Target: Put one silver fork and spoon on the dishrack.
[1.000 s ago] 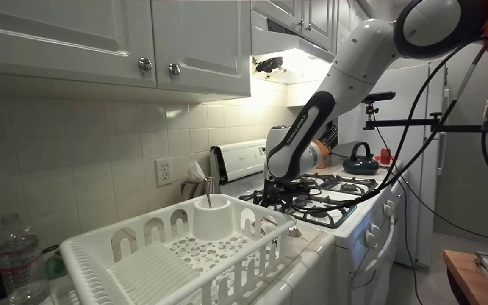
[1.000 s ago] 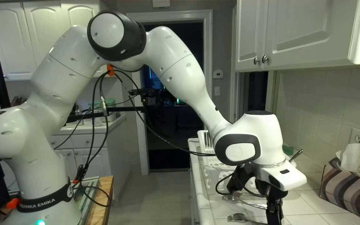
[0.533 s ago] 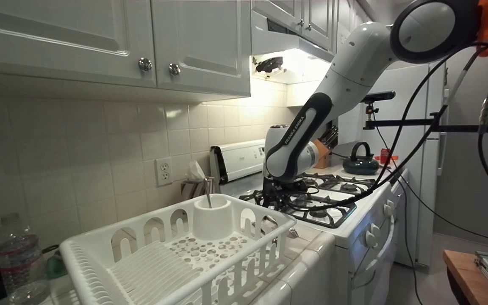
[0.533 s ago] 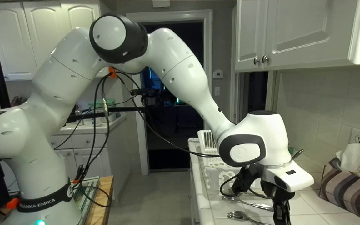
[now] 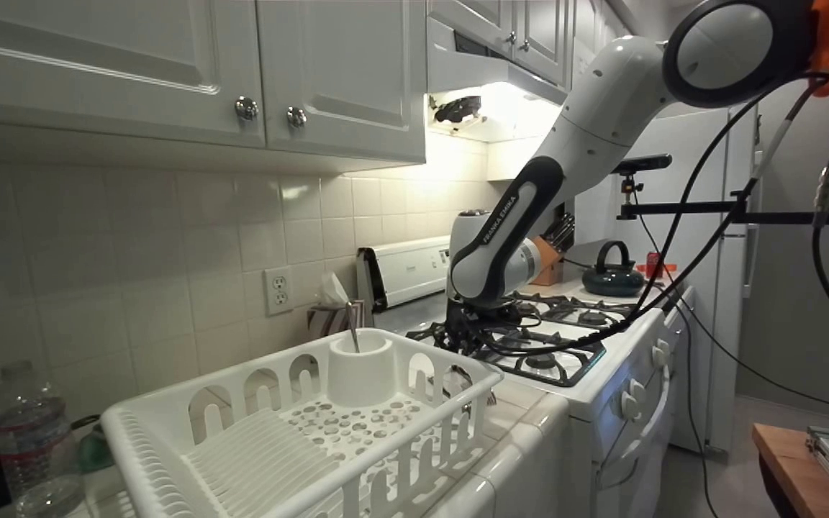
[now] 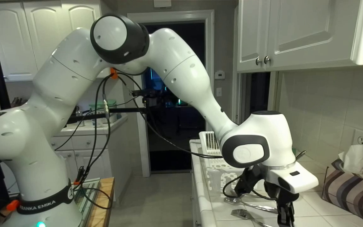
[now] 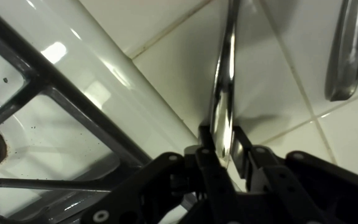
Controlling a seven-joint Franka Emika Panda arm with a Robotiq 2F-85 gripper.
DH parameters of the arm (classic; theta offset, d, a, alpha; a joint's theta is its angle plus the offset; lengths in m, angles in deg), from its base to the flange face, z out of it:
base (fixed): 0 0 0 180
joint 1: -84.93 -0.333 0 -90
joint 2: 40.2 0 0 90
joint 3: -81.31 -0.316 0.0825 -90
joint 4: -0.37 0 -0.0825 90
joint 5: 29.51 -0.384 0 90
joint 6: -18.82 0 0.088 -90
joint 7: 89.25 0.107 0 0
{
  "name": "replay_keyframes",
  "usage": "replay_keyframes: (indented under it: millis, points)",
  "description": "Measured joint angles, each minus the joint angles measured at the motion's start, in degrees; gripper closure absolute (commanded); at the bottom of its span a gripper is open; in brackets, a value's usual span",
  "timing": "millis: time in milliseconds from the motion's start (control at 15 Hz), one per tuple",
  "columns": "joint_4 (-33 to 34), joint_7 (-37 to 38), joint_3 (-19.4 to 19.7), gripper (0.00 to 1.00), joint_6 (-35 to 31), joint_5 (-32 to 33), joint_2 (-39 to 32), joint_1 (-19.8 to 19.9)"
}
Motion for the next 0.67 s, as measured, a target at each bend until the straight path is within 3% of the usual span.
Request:
replay_keyframes:
  millis: [667]
  points:
    - [1.27,1.66,-0.16,0.95,0.05,-0.23,2.08,-0.09]
